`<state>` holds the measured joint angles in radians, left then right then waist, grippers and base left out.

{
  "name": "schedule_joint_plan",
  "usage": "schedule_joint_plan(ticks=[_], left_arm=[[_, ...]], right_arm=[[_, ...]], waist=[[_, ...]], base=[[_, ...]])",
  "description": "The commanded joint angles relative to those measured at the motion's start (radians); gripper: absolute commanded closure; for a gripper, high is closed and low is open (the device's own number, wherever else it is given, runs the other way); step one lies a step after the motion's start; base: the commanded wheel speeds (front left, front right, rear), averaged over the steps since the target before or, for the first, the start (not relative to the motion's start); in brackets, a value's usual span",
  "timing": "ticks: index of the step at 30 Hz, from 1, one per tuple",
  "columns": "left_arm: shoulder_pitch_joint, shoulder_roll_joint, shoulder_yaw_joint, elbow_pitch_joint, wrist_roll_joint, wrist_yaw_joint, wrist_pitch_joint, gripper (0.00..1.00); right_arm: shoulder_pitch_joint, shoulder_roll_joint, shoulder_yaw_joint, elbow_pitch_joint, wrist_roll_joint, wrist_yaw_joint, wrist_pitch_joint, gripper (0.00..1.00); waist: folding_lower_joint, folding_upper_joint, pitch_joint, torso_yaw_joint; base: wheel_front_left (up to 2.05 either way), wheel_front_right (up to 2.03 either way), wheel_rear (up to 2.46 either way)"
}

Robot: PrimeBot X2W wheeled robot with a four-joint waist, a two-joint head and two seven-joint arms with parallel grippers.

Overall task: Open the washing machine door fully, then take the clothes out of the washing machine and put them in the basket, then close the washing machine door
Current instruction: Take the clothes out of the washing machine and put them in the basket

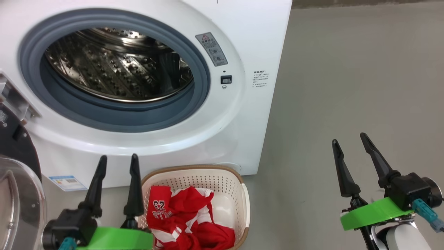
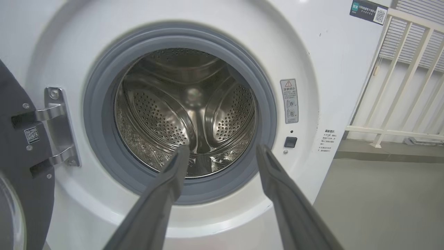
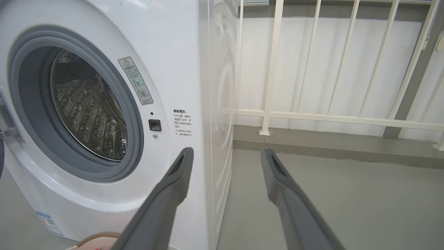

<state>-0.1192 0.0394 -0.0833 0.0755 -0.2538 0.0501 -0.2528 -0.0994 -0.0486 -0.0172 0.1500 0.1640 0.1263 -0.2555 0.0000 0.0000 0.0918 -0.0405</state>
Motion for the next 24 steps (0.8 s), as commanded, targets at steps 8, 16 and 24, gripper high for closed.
schedule_joint_plan(ticks=[8,16,24], left_arm=[[0.090,0.012,0.059,-0.063,0.038,0.011,-0.009,0.00],[0.142,0.011,0.065,-0.065,0.044,0.006,-0.009,0.00],[0.148,0.011,0.069,-0.069,0.046,0.004,-0.009,0.00]], right_arm=[[0.048,-0.002,0.015,-0.053,-0.010,0.004,-0.006,0.00],[0.081,-0.002,0.010,-0.071,-0.013,0.004,-0.006,0.00],[0.085,-0.002,0.010,-0.075,-0.014,0.004,-0.006,0.00]], waist=[[0.0000,0.0000,-0.058,-0.009],[0.0000,0.0000,-0.085,-0.004],[0.0000,0.0000,-0.091,-0.006]], base=[[0.00,0.00,0.00],[0.00,0.00,0.00],[0.00,0.00,0.00]])
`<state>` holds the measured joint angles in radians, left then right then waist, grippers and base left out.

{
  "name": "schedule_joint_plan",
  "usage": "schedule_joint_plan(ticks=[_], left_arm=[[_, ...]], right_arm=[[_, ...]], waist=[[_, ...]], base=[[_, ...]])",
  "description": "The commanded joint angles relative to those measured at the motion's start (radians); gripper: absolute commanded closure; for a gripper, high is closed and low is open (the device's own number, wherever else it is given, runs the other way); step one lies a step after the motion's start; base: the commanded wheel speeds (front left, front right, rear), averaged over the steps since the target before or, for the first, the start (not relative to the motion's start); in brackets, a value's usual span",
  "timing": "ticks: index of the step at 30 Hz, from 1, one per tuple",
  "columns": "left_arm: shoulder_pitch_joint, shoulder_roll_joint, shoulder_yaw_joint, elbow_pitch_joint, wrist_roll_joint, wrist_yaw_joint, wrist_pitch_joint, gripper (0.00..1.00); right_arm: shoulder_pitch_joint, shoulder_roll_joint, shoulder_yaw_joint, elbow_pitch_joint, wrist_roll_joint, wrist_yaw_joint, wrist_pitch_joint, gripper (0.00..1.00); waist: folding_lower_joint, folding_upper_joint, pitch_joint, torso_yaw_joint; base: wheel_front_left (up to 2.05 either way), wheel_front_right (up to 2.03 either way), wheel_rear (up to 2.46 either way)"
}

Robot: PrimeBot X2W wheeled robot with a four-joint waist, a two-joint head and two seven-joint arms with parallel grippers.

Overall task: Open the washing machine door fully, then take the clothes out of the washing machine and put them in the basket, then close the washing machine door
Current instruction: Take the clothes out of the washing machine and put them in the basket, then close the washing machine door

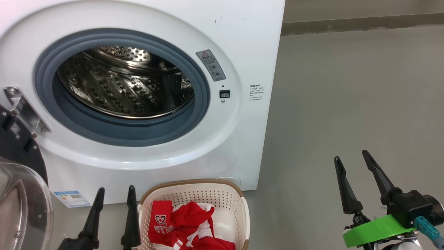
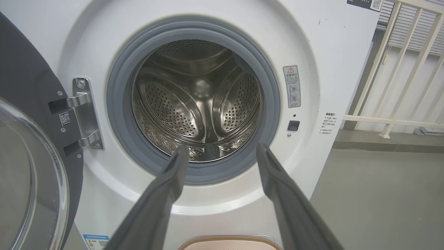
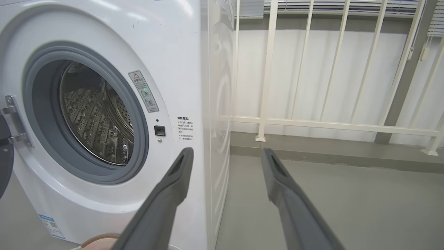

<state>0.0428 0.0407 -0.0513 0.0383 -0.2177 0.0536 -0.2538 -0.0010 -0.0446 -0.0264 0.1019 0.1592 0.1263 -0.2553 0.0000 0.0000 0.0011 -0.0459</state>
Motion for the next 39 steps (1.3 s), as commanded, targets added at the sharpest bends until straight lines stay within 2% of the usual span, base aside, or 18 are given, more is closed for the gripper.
schedule_joint_plan(ticks=[1,10,20,30,39], left_arm=[[-0.014,0.010,0.037,-0.032,0.010,0.000,-0.008,0.00],[-0.012,0.010,0.032,-0.027,0.014,0.008,-0.008,0.00],[-0.011,0.010,0.025,-0.023,0.013,0.015,-0.008,0.00],[-0.010,0.010,0.021,-0.039,0.012,-0.004,-0.008,0.00],[-0.006,0.010,0.018,-0.045,0.030,-0.010,-0.008,0.00]], right_arm=[[-0.013,-0.006,0.020,-0.027,-0.009,0.004,-0.006,0.00],[-0.009,-0.006,0.023,-0.024,-0.008,0.004,-0.006,0.00],[-0.008,-0.006,0.023,-0.018,-0.004,0.004,-0.006,0.00],[-0.007,-0.006,0.025,-0.014,0.000,0.004,-0.006,0.00],[-0.004,-0.006,0.027,-0.012,0.000,0.004,-0.006,0.00]], waist=[[0.0000,0.0000,0.000,-0.002],[0.0000,0.0000,-0.003,-0.004],[0.0000,0.0000,-0.013,0.000],[0.0000,0.0000,-0.017,0.002],[0.0000,0.0000,-0.020,0.004]], base=[[0.00,0.00,0.00],[-0.22,0.22,0.00],[-1.30,1.30,0.00],[-1.69,1.69,0.00],[-0.45,0.45,0.00]])
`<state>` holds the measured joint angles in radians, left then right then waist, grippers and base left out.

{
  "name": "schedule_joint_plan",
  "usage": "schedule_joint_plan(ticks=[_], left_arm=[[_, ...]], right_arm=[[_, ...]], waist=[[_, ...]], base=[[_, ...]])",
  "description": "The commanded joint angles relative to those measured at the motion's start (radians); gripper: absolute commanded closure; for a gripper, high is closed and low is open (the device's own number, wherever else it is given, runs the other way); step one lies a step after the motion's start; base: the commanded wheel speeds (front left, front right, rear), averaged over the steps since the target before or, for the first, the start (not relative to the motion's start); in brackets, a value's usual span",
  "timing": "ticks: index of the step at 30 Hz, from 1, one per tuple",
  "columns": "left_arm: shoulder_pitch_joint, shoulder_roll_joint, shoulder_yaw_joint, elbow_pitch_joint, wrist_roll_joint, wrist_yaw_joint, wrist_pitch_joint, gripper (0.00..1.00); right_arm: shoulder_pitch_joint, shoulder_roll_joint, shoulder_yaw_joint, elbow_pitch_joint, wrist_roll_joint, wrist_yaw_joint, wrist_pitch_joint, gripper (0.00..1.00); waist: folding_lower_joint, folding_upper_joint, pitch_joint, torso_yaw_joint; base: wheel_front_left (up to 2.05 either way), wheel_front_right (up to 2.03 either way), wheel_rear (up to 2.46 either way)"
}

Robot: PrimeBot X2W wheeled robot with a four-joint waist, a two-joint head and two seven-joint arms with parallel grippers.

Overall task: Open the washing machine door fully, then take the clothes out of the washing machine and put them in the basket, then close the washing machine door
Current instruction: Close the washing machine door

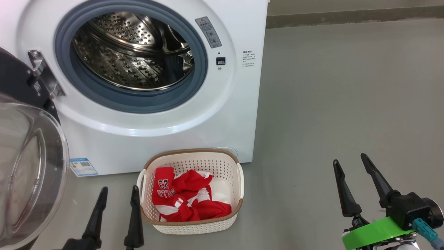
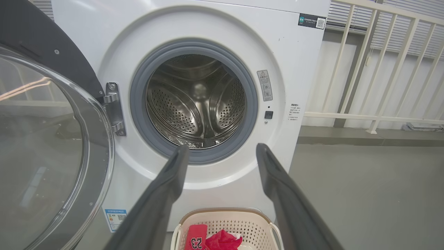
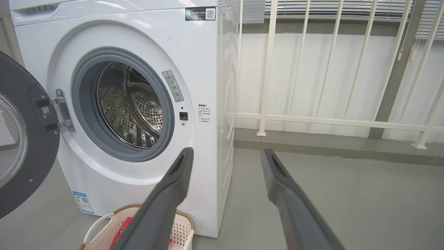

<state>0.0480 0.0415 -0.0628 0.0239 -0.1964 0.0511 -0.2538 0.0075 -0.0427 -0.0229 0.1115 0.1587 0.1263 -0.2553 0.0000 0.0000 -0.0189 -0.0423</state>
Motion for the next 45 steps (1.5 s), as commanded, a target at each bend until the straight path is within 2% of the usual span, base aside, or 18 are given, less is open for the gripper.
schedule_joint_plan(ticks=[1,9,19,35,45], left_arm=[[-0.012,0.010,0.030,-0.033,0.011,-0.006,-0.008,0.00],[-0.010,0.009,0.030,-0.034,0.024,0.003,-0.008,0.00],[-0.014,0.009,0.038,-0.055,0.030,0.018,-0.008,0.00],[-0.006,0.010,0.042,-0.108,0.046,0.056,-0.005,0.00],[0.017,0.016,0.035,-0.135,0.057,0.091,0.042,0.00]], right_arm=[[-0.013,-0.008,0.024,-0.022,0.001,0.004,-0.006,0.00],[-0.007,-0.008,0.020,-0.024,0.003,0.004,-0.006,0.00],[-0.006,-0.008,0.027,-0.024,0.008,0.004,-0.006,0.00],[-0.030,-0.008,0.070,-0.030,-0.001,0.004,-0.006,0.00],[-0.038,-0.008,0.102,-0.030,0.005,0.004,-0.006,0.00]], waist=[[0.0000,0.0000,0.002,0.001],[0.0000,0.0000,0.008,0.017],[0.0000,0.0000,0.013,0.089],[0.0000,0.0000,-0.006,0.317],[0.0000,0.0000,-0.010,0.456]], base=[[0.00,0.00,0.00],[0.00,0.00,0.00],[0.00,0.00,0.00],[0.00,0.00,0.00],[0.00,0.00,0.00]])
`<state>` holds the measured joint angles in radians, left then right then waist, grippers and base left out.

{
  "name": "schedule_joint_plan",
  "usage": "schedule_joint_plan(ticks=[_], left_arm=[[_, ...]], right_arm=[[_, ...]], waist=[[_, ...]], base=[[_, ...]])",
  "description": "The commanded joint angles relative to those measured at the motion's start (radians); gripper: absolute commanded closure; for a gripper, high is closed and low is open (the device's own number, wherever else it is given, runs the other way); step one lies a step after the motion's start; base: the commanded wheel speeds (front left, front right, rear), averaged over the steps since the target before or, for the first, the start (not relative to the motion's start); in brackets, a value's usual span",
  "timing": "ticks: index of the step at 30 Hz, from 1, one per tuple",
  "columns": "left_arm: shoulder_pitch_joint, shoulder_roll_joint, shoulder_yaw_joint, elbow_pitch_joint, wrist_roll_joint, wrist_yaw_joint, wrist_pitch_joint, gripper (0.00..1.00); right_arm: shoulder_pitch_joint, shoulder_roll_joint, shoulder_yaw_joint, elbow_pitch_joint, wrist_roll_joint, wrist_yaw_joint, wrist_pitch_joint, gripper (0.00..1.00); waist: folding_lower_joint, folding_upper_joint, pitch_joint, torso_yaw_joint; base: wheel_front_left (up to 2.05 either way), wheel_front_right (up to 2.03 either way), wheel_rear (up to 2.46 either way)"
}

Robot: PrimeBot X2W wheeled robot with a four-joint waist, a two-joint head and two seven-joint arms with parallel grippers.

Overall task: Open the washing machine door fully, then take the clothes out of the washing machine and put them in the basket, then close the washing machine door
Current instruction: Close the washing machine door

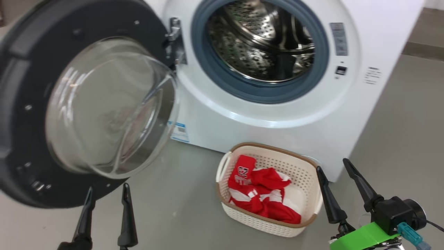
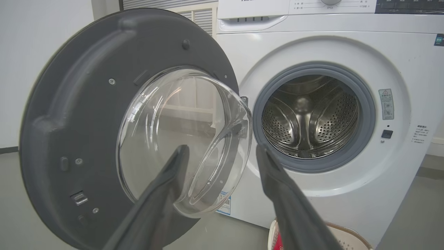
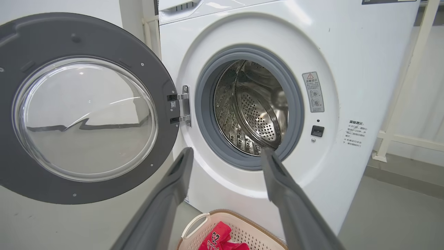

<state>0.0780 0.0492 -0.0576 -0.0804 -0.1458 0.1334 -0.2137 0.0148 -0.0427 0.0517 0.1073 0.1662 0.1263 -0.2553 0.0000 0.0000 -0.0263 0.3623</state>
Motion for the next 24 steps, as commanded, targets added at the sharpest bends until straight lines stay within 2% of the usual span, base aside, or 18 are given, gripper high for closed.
schedule_joint_plan(ticks=[1,8,24], left_arm=[[-0.012,0.008,0.029,-0.032,0.007,0.011,0.005,0.00],[-0.007,0.018,0.023,-0.039,0.025,0.029,0.017,0.00],[0.043,0.014,0.064,-0.072,0.004,0.098,-0.002,0.00]], right_arm=[[-0.046,-0.008,0.030,-0.026,-0.002,0.004,-0.006,0.00],[-0.048,-0.008,0.057,-0.019,-0.001,0.004,-0.006,0.00],[-0.132,-0.008,0.142,0.029,-0.012,0.004,-0.006,0.00]], waist=[[0.0000,0.0000,-0.002,0.064],[0.0000,0.0000,0.004,0.145],[0.0000,0.0000,0.052,0.171]], base=[[0.00,0.00,0.00],[0.00,0.00,0.00],[0.00,0.00,0.00]])
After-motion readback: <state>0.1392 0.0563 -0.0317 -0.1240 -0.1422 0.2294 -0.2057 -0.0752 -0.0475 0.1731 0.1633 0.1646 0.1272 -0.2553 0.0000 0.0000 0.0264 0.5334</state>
